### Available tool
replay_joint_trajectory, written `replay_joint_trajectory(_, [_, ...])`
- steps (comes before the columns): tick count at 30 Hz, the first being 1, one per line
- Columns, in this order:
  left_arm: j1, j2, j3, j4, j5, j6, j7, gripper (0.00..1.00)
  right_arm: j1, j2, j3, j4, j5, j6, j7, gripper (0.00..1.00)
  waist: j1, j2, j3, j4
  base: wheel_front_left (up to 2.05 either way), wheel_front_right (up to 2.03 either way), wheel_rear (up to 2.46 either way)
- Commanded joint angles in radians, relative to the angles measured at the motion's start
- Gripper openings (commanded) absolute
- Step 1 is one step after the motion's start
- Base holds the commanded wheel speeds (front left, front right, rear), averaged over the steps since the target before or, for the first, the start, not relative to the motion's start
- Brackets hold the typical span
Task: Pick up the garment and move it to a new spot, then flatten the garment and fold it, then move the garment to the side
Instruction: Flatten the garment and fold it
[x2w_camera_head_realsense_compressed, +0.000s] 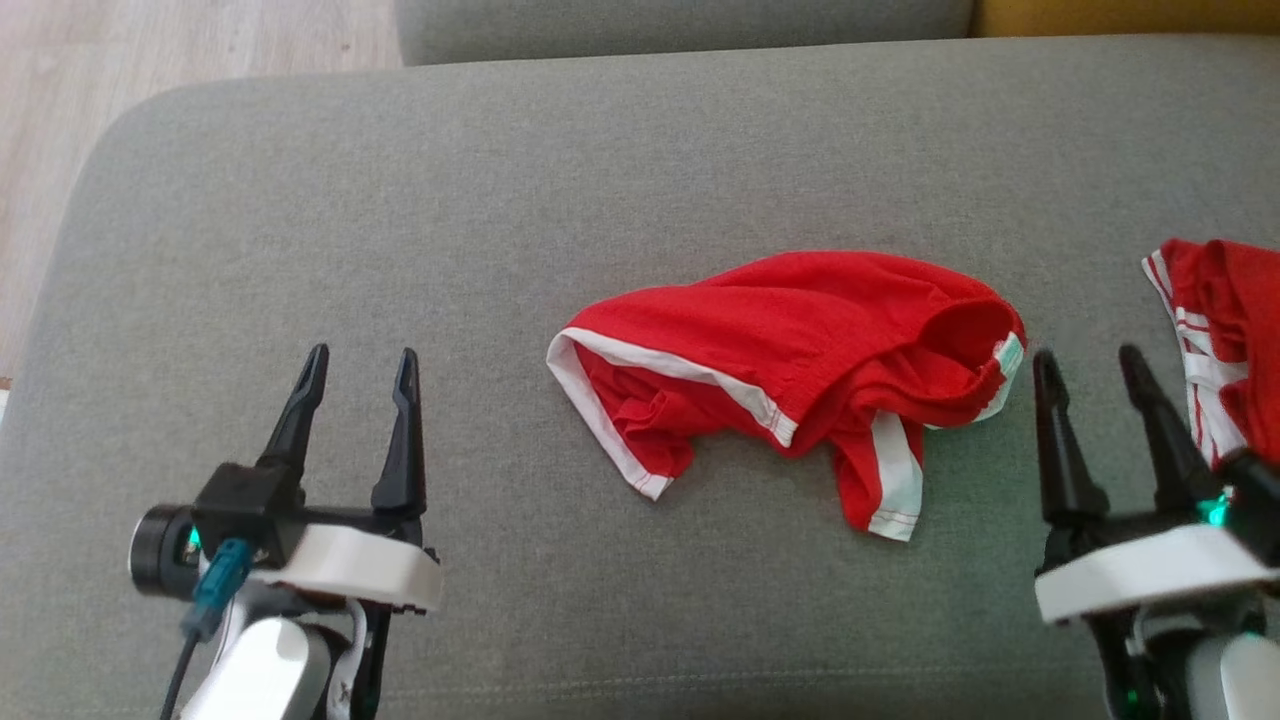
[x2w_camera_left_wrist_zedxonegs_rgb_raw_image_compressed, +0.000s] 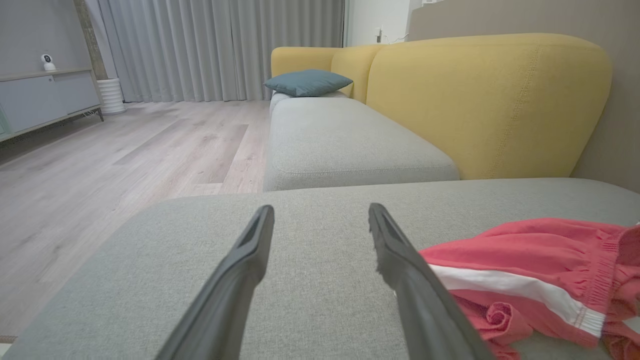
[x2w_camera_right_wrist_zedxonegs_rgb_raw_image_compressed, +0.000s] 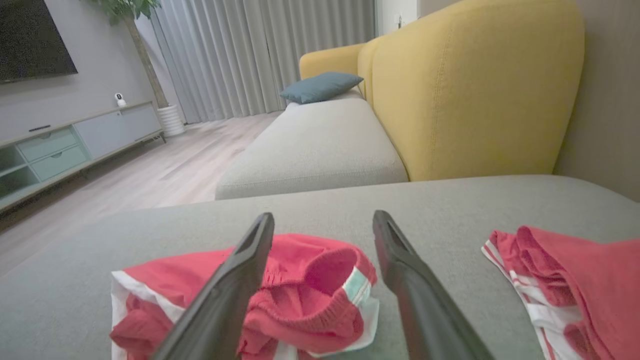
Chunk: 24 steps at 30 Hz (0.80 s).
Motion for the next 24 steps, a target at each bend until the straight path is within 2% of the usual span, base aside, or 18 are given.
replay_joint_trajectory(1, [-0.030, 0.028, 0.041, -0.035, -0.009, 0.010, 0.000, 1.00, 0.000, -0.001, 0.024, -0.055, -0.008, 0.007, 0.014, 1.00, 0.0000, -0.0001, -0.004, -0.002, 0.00, 0.00, 0.00])
replay_joint_trajectory(14, [-0.016, 0.037, 0.034, -0.053, -0.008, 0.022, 0.009, 1.00, 0.026, 0.011, 0.054, -0.082, 0.013, 0.007, 0.073, 1.00, 0.0000, -0.0001, -0.006, 0.006, 0.00, 0.00, 0.00])
replay_joint_trajectory(19, [-0.038, 0.035, 0.026, -0.060, -0.003, 0.017, 0.011, 1.00, 0.008, -0.014, 0.164, -0.010, 0.048, 0.007, 0.155, 1.00, 0.0000, -0.0001, 0.029, 0.025, 0.00, 0.00, 0.00])
replay_joint_trajectory(24, [-0.077, 0.025, 0.017, -0.059, 0.004, 0.009, 0.006, 1.00, -0.065, -0.026, 0.291, 0.104, 0.077, 0.007, 0.171, 1.00, 0.0000, -0.0001, 0.075, 0.056, 0.00, 0.00, 0.00])
